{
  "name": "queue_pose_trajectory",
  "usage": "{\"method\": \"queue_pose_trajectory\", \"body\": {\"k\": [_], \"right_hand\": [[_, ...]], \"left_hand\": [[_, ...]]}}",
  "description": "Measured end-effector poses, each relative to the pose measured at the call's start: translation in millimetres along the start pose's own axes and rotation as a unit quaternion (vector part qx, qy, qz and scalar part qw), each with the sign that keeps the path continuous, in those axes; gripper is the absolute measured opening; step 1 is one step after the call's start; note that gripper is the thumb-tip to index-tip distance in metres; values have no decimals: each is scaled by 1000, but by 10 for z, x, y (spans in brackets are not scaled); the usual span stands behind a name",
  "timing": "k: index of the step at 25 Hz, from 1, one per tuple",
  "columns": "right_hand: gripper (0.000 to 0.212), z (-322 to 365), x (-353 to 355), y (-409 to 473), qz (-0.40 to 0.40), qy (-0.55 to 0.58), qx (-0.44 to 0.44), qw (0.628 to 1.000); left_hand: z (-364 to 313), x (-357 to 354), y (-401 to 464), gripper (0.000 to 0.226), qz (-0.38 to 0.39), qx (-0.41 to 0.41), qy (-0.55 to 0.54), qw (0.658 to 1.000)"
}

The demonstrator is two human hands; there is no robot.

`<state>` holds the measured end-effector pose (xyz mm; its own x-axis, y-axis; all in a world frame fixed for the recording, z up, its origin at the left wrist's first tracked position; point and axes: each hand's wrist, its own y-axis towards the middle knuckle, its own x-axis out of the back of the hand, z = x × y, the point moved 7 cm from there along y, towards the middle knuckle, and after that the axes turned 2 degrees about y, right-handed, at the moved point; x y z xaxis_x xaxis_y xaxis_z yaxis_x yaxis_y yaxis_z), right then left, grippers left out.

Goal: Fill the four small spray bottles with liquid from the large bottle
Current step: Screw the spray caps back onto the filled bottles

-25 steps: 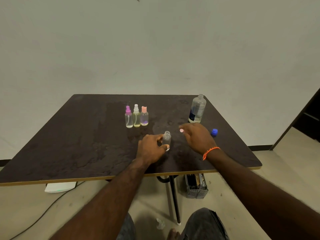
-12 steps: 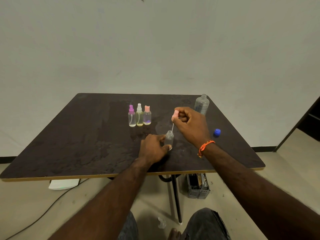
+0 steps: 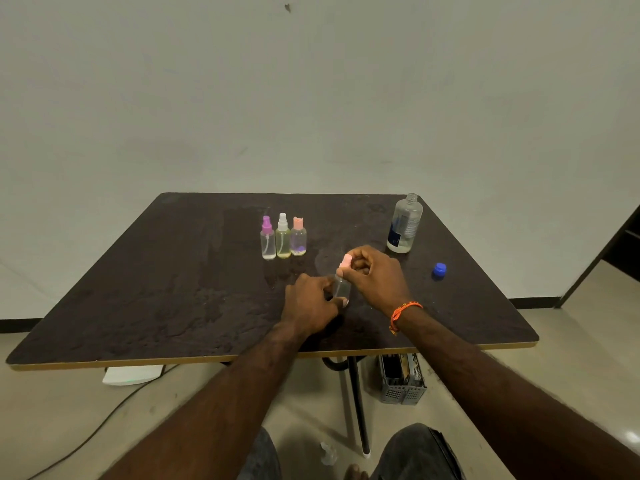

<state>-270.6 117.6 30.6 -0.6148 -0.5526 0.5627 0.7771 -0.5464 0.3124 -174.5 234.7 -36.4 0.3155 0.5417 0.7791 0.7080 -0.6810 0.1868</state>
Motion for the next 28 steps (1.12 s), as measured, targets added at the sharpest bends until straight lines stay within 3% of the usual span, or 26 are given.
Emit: {"method": "queue_pose_trajectory", "body": {"k": [4, 8, 12, 14, 17, 21, 25, 28], "right_hand": [[33, -14, -67, 23, -8, -37, -6, 999], [54, 3, -174, -25, 68, -4, 8, 998], [39, -1, -67, -35, 15, -8, 16, 1000], [45, -23, -37, -12, -3, -15, -9, 1000], [57, -1, -109, -17, 25, 12, 11, 1000], [36, -4, -62, -34, -6, 30, 19, 999], [56, -81, -50, -41, 12, 35, -14, 999], [48, -62, -32, -49, 26, 42, 17, 999]], "left_hand": [[-17, 26, 59, 31, 13, 9, 53, 998], [3, 35, 79, 24, 13, 10, 59, 998], [36, -4, 68, 29, 14, 14, 54, 998], [47, -8, 74, 28, 13, 15, 57, 998], [54, -3, 64, 28, 13, 16, 56, 998], [73, -10, 54, 31, 5, 14, 36, 999], [81, -11, 59, 31, 5, 13, 44, 999], [62, -11, 63, 29, 4, 4, 46, 999]]}}
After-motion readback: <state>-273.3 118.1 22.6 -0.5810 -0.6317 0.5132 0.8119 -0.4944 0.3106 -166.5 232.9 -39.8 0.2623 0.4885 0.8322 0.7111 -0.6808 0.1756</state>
